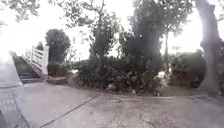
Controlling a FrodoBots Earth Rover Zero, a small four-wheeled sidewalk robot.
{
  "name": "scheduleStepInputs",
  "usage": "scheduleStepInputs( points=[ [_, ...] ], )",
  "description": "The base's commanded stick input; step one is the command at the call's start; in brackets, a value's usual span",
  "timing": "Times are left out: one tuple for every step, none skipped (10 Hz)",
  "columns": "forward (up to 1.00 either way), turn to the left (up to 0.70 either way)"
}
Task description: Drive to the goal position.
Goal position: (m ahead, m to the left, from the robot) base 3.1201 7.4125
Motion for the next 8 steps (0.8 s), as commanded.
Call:
scheduleStepInputs(
  points=[
    [0.00, 0.70],
    [0.00, 0.70],
    [0.00, 0.70],
    [0.00, 0.70],
    [0.00, 0.70],
    [0.00, 0.70],
    [0.00, 0.70],
    [0.00, 0.57]
  ],
)
